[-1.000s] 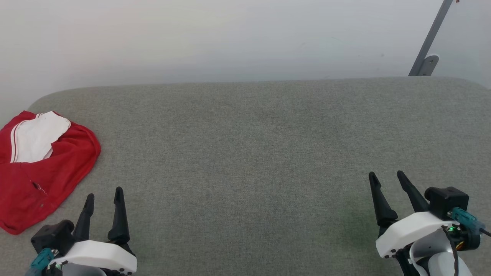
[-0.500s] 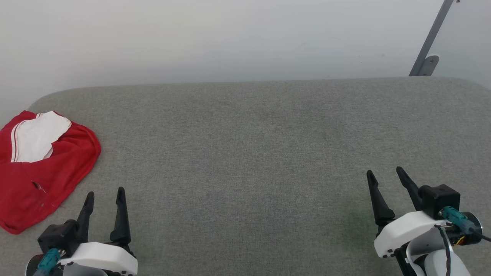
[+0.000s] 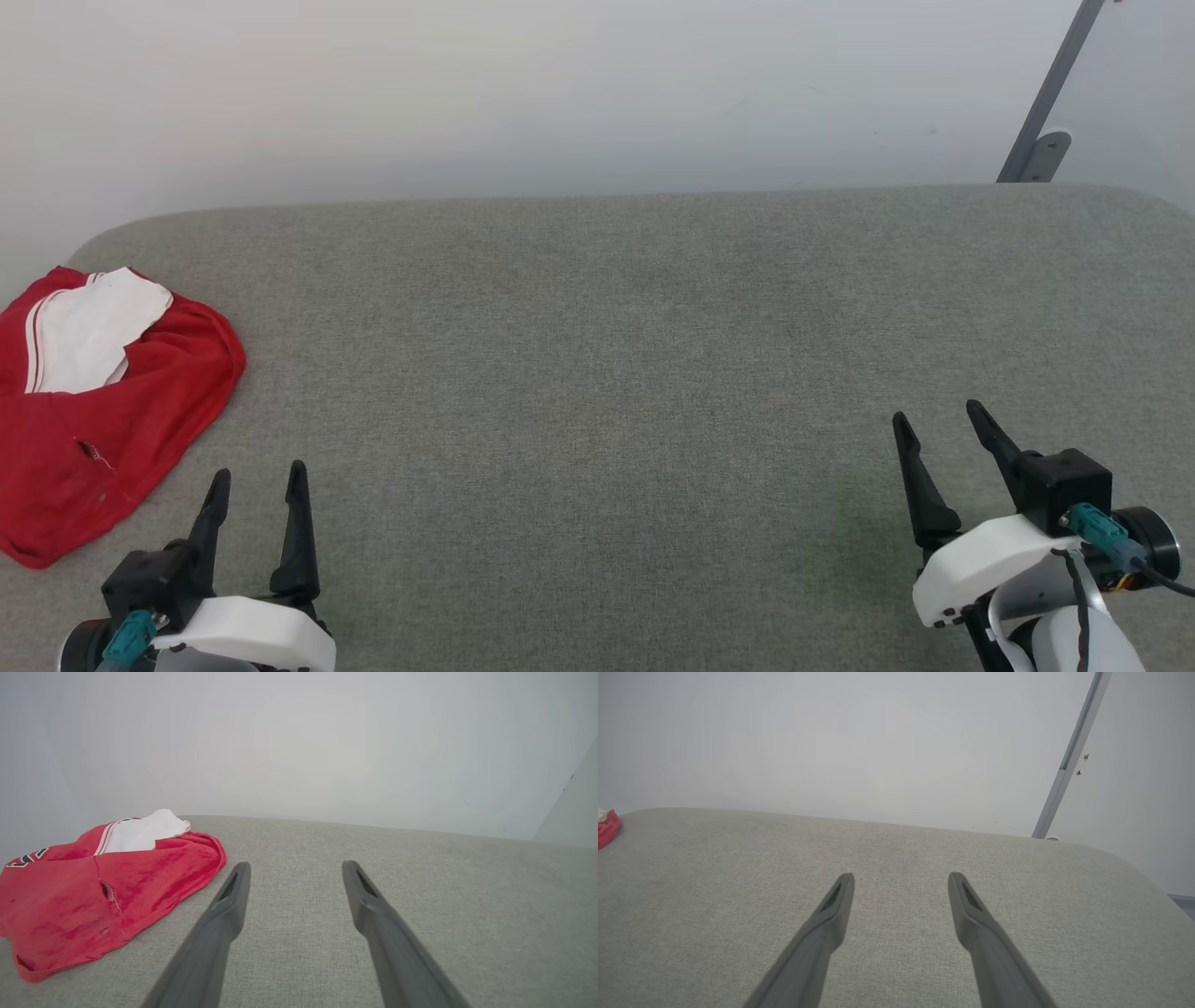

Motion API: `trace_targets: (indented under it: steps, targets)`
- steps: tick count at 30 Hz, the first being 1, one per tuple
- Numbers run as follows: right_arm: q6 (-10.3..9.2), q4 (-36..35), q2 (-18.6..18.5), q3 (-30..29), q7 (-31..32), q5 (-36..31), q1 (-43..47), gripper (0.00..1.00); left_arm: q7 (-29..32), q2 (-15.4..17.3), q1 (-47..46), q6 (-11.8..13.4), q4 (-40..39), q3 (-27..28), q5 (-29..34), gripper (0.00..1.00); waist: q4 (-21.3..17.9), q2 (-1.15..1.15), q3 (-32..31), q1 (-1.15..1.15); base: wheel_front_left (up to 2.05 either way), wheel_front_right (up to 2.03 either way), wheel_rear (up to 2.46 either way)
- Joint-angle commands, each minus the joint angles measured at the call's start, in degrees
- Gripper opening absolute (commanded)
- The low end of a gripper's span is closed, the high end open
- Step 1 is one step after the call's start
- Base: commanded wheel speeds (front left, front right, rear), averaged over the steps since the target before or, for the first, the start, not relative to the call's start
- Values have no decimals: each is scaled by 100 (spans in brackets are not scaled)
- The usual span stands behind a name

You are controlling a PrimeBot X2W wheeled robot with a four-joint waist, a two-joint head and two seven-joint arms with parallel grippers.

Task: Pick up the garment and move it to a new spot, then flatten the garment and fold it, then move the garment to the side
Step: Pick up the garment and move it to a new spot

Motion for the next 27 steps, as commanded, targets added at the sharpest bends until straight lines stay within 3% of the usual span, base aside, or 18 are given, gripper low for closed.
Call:
trace_targets:
  steps: [1,10,17,27]
  targets:
    - [0,-1,5,-29,-54,-37,-13,100,-40,-11,5,-17,-2,19,30,100,1,0,4,0,0,0,0]
    - [0,16,72,-42,-85,-58,-32,100,-40,-27,-71,-23,18,58,-5,100,46,0,22,0,0,0,0]
    - [0,-11,36,182,-36,10,-13,100,-38,-36,-40,99,62,178,-69,100,302,0,-77,0,0,0,0]
    - [0,12,-23,592,25,111,31,100,57,76,68,219,51,414,-281,100,1095,0,-268,0,0,0,0]
